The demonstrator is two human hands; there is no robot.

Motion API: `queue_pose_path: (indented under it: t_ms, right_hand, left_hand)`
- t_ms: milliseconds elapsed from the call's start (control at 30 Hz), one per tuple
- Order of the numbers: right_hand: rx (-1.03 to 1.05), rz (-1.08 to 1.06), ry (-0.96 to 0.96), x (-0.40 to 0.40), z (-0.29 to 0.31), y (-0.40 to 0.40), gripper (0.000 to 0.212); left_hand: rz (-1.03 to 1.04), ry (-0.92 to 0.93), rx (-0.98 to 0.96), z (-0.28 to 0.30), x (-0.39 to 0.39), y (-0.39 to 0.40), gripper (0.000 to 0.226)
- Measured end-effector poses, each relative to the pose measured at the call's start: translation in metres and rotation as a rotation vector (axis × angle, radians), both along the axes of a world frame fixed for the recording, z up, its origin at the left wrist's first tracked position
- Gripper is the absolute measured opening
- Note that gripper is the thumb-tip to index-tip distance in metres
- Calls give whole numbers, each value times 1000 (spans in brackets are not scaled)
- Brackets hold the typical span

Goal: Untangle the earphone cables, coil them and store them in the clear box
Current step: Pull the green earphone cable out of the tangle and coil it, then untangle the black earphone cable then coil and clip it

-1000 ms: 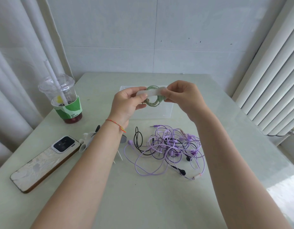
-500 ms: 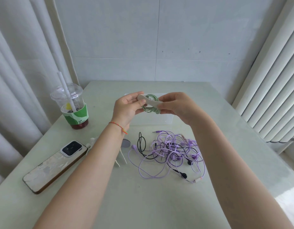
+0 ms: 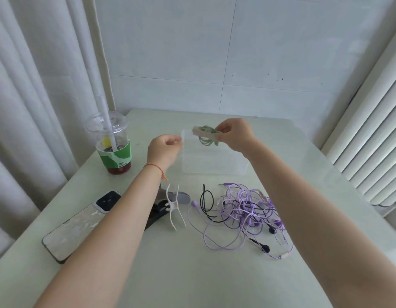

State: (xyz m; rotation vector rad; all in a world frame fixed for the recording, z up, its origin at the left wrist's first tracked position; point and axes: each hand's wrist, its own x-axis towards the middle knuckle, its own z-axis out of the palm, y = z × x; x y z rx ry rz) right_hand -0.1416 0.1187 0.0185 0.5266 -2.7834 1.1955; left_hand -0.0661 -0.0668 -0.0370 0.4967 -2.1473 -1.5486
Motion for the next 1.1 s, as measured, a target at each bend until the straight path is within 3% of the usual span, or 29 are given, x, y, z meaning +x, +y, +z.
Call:
queue_pose_path:
  t_ms: [100,300,533,867,933,1067,1100]
  right_hand:
    - [270,80,-3,-7,-10,-20,19]
    - [482,92,87,-14,-21,-46,22]
    - [527,159,-59,-11,-7,-49,28]
    - [-11,67,38,38,15,14,34]
    - [15,110,-38,49,7,30,31]
    - [310,312,-248,69,-11,43,17]
    - [348,333,-271,74,-14,45,23]
  left_hand:
    - [-56,-11,52,-2,1,-2,15]
    - [-94,-2,36,-6,2,-5,14]
    - [-66,-23,-57,-7,0,-6,15]
    - [-16,80,-180,9,18,28,15]
    - [-108,46,-216,11,22,42,12]
    - [-426,-222,-452,14,28,62,17]
    - [-452,-253,-472,14,28,66,21]
